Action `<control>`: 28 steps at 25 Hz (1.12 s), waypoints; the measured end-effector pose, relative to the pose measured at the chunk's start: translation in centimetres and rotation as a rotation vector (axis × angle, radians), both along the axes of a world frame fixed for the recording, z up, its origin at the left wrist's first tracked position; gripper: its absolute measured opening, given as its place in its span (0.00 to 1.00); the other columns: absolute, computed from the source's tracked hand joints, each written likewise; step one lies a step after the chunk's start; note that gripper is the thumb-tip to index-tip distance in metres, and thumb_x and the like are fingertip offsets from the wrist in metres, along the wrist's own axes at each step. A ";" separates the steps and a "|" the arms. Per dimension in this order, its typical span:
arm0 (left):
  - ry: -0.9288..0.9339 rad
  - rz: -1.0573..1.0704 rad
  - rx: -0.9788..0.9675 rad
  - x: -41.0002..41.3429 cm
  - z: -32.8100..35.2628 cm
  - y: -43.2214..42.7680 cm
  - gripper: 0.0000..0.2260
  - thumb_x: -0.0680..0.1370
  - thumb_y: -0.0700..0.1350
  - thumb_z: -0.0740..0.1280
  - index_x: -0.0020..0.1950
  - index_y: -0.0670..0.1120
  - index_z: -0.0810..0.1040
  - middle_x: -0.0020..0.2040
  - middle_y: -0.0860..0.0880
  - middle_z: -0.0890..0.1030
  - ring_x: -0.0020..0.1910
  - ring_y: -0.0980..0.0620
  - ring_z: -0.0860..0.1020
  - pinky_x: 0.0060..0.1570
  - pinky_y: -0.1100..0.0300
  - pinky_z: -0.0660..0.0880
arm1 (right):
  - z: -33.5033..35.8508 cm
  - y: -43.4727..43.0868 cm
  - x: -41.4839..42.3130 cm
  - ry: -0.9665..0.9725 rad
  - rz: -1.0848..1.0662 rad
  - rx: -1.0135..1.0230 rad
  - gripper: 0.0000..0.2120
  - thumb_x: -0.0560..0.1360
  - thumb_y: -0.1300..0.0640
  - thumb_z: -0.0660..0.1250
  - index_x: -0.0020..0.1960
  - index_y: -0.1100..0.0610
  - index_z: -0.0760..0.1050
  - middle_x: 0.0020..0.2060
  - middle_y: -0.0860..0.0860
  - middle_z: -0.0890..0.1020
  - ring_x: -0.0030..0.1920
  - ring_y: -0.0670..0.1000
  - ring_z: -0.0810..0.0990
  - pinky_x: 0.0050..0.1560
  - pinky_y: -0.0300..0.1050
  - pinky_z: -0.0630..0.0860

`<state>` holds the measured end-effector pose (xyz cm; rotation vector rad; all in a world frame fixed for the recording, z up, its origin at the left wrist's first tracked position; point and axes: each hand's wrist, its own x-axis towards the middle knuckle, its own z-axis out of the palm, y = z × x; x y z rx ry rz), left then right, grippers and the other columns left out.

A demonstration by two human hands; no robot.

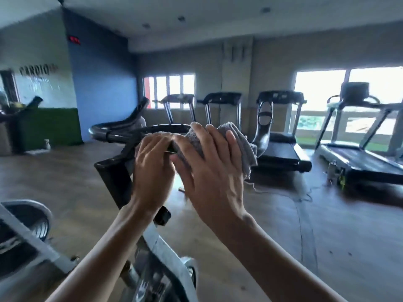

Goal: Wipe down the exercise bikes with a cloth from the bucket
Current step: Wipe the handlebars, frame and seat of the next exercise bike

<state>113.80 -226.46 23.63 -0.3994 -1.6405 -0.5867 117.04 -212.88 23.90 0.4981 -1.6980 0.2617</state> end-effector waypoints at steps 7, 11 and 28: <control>0.066 0.120 -0.132 -0.7 -0.3 -0.2 0.22 0.71 0.27 0.56 0.60 0.37 0.80 0.56 0.42 0.83 0.59 0.46 0.77 0.64 0.43 0.73 | -1.5 1.7 -2.1 0.206 0.027 -0.139 0.14 0.82 0.49 0.65 0.64 0.50 0.81 0.65 0.53 0.80 0.69 0.57 0.74 0.77 0.54 0.58; 0.056 0.138 -0.150 -0.8 -0.5 -0.5 0.23 0.70 0.28 0.57 0.62 0.39 0.79 0.59 0.43 0.82 0.62 0.47 0.76 0.67 0.45 0.70 | -1.4 2.7 -3.0 0.268 0.095 -0.110 0.14 0.81 0.48 0.66 0.64 0.50 0.81 0.63 0.53 0.81 0.68 0.55 0.74 0.76 0.53 0.60; 0.332 0.175 -0.109 -1.7 -3.8 10.7 0.22 0.82 0.48 0.54 0.68 0.33 0.68 0.70 0.39 0.69 0.72 0.35 0.65 0.72 0.31 0.55 | -2.1 8.1 -9.1 0.396 0.770 -0.242 0.16 0.83 0.48 0.59 0.68 0.53 0.74 0.63 0.58 0.79 0.68 0.57 0.74 0.72 0.58 0.64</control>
